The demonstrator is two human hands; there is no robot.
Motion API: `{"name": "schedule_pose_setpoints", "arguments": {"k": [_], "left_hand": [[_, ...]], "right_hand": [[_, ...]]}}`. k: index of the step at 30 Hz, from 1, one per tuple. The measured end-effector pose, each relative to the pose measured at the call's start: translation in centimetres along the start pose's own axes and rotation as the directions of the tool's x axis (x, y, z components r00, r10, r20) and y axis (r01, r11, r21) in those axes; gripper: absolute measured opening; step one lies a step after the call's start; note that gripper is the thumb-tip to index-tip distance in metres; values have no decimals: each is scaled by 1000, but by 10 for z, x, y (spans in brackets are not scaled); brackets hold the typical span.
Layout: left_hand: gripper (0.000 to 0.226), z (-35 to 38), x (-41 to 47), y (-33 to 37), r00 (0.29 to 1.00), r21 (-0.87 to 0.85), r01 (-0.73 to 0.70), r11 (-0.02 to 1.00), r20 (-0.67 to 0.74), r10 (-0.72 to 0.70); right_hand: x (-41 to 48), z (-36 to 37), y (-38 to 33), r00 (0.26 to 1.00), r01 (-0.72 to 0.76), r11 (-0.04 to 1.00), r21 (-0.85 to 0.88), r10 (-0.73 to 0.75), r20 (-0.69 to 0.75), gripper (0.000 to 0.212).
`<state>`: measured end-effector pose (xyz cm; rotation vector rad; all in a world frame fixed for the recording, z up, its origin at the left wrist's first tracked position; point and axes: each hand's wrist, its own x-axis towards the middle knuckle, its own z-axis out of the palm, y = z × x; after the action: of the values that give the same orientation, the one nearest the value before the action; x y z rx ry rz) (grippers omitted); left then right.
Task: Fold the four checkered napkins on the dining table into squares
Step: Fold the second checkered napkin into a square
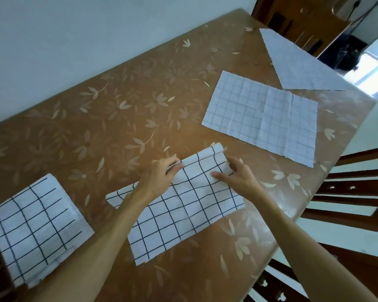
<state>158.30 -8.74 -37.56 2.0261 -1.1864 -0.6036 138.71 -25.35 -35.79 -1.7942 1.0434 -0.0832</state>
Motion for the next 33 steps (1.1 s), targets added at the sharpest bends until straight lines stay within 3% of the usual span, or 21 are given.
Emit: {"name": "schedule_pose_setpoints", "arguments": {"k": [2, 4, 9, 13, 15, 17, 20, 24, 28, 31, 33], "left_hand": [[29, -13, -6, 16, 1000, 22, -10, 1000, -13, 10], [26, -24, -9, 36, 1000, 22, 3, 1000, -18, -2], [63, -35, -7, 100, 994, -35, -49, 998, -100, 45], [50, -33, -18, 147, 977, -90, -140, 986, -175, 123], [39, -32, -28, 161, 967, -121, -153, 981, -223, 124], [29, -32, -39, 170, 963, -154, -136, 979, -254, 93], [17, -39, -58, 191, 956, -178, -106, 978, -288, 52], [14, -57, -82, 217, 940, -377, -103, 921, -339, -33], [14, -71, -102, 218, 963, -562, 30, 826, -204, -174], [17, -74, -114, 200, 948, -594, 160, 788, -129, -290], [16, -72, -120, 183, 932, -576, 195, 794, -143, -333]], "right_hand": [[-8, -9, -14, 997, 76, 996, 44, -77, 9, 37], [-15, -17, -30, 990, 143, 988, 61, -143, -2, 37], [-40, -38, -66, 954, 299, 953, -50, -298, 23, 39], [-69, -64, -86, 914, 405, 899, -168, -401, 57, 24], [-83, -76, -89, 906, 424, 886, -189, -417, 77, 28], [-96, -85, -89, 898, 440, 872, -214, -431, 88, 36], [-118, -98, -96, 884, 467, 848, -251, -445, 142, 23], [-140, -119, -104, 866, 497, 806, -322, -433, 251, 22], [-146, -137, -111, 845, 514, 798, -315, -408, 346, 28], [-141, -140, -116, 839, 515, 812, -273, -413, 355, 16], [-131, -132, -117, 845, 510, 816, -273, -414, 339, 20]]}}
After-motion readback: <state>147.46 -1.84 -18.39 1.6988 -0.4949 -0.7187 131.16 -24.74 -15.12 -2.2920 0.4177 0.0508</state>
